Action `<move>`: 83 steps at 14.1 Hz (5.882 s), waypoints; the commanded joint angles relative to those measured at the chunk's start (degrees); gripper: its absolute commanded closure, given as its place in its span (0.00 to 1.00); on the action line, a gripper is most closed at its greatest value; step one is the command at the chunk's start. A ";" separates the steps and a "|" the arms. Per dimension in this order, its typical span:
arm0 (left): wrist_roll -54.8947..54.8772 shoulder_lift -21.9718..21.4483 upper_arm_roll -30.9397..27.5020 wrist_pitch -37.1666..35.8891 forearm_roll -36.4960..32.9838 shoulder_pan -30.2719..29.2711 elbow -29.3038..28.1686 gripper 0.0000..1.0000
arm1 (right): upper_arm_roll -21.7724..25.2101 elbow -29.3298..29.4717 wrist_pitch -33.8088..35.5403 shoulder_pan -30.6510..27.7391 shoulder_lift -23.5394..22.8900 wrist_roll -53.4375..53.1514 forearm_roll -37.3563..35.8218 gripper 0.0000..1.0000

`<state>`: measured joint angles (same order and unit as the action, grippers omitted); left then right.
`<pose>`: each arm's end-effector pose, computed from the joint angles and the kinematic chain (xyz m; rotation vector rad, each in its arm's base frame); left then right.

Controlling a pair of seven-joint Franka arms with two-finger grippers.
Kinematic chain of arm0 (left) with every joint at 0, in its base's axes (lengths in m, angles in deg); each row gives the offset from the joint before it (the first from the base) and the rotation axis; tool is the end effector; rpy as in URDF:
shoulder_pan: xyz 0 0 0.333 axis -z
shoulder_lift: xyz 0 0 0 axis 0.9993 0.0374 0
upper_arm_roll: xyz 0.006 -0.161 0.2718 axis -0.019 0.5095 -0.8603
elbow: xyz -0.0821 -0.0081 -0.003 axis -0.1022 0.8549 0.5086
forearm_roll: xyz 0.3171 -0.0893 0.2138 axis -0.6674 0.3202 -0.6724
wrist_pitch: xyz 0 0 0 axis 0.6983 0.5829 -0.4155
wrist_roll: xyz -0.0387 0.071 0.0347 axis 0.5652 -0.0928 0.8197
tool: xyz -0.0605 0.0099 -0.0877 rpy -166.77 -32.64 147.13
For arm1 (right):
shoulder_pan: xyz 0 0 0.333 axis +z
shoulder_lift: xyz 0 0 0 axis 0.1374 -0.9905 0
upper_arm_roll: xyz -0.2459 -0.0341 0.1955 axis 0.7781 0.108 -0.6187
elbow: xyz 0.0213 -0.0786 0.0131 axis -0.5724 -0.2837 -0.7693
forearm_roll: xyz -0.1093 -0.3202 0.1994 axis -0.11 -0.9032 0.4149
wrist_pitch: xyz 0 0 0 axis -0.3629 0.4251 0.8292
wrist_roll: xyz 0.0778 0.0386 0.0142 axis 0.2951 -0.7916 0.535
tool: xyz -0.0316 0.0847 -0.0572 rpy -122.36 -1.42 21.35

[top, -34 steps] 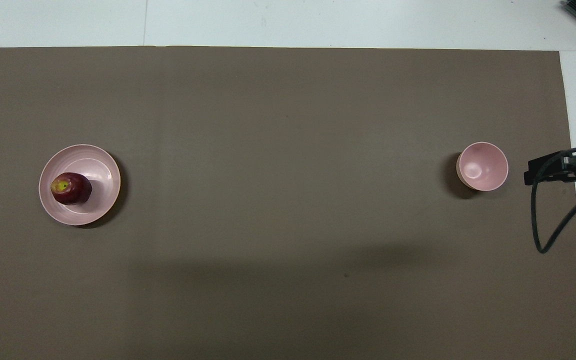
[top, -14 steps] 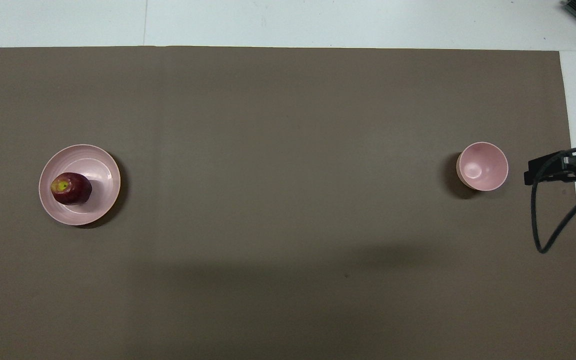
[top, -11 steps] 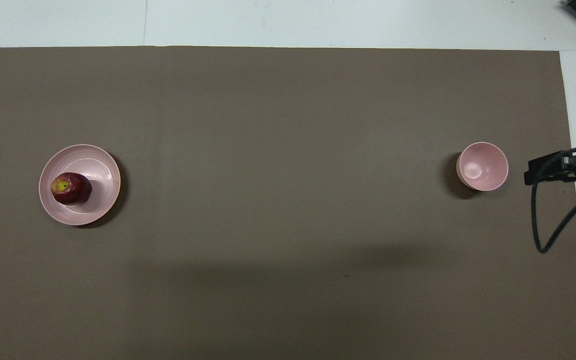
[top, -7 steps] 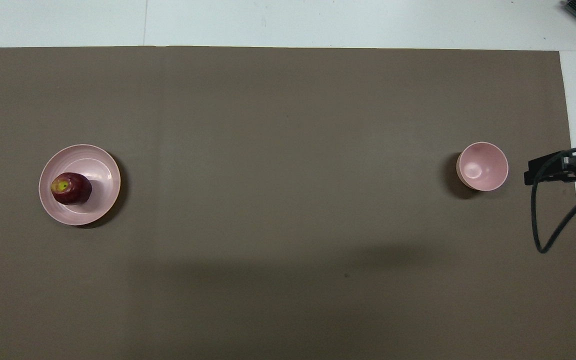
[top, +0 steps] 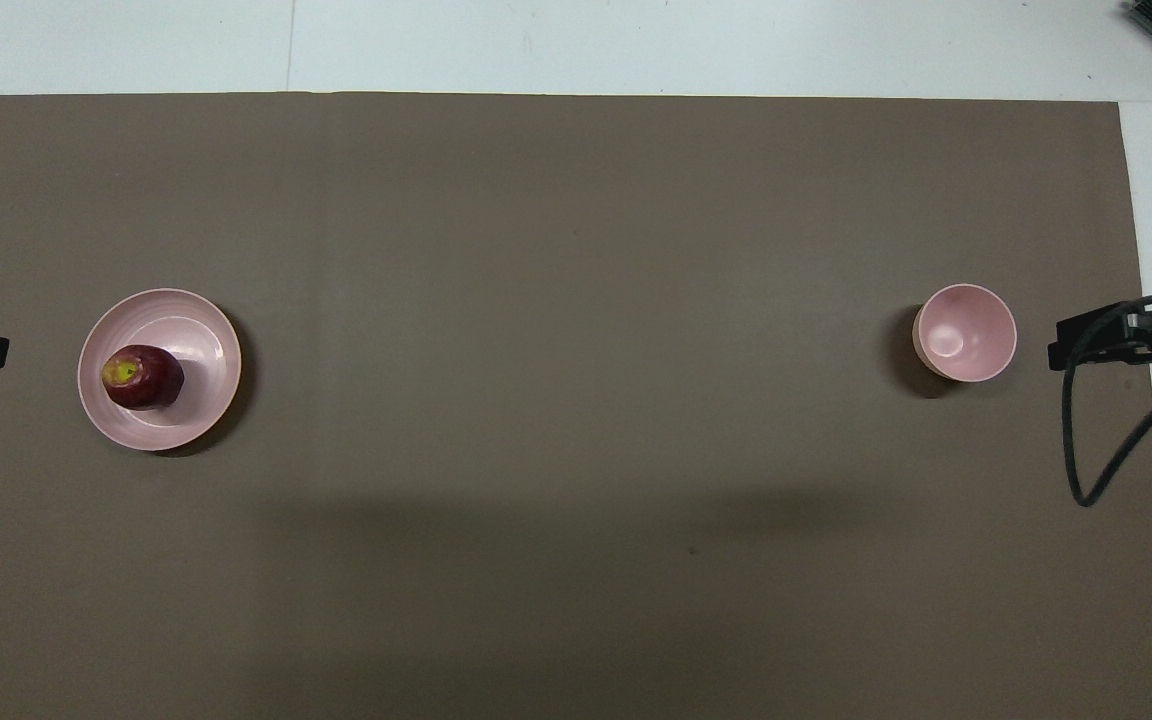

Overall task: Move apple from plate to bowl
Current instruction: 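Reach the left gripper to the red apple on the pink plate and grasp it, then lift the apple with the left gripper while the right gripper reaches toward it, then bring the apple toward the right gripper and open the right gripper around it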

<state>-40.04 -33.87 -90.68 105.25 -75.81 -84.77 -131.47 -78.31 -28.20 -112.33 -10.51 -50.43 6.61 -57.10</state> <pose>0.5347 0.0133 0.6493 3.0938 -0.3155 0.0440 0.5404 -0.0258 0.6159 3.1273 -0.1471 -0.1005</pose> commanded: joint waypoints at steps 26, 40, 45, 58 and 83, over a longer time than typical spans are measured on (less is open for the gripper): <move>-9.75 9.11 -0.13 51.15 6.70 -6.68 -34.73 0.00 | -0.19 1.05 0.69 -0.29 -0.64 -0.68 1.32 0.00; -9.14 9.72 0.13 48.95 8.37 -5.63 -35.35 1.00 | -1.33 0.09 2.62 3.05 -1.51 -16.03 11.75 0.00; -9.14 7.71 0.84 39.65 8.89 -4.84 -29.64 1.00 | -1.33 0.09 2.01 5.86 -3.89 -25.63 17.48 0.00; -2.29 4.89 1.19 37.43 38.23 9.82 -27.87 1.00 | -1.42 -4.74 -4.14 9.73 -5.12 -41.98 31.72 0.00; 9.84 4.71 18.24 57.65 63.30 17.83 -28.13 1.00 | -1.51 -19.51 -28.92 15.62 -15.23 -51.14 79.53 0.00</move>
<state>-31.36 -28.48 -73.16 161.14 -13.73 -67.32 -159.23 -79.64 -46.84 -139.19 4.62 -65.70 -47.04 19.28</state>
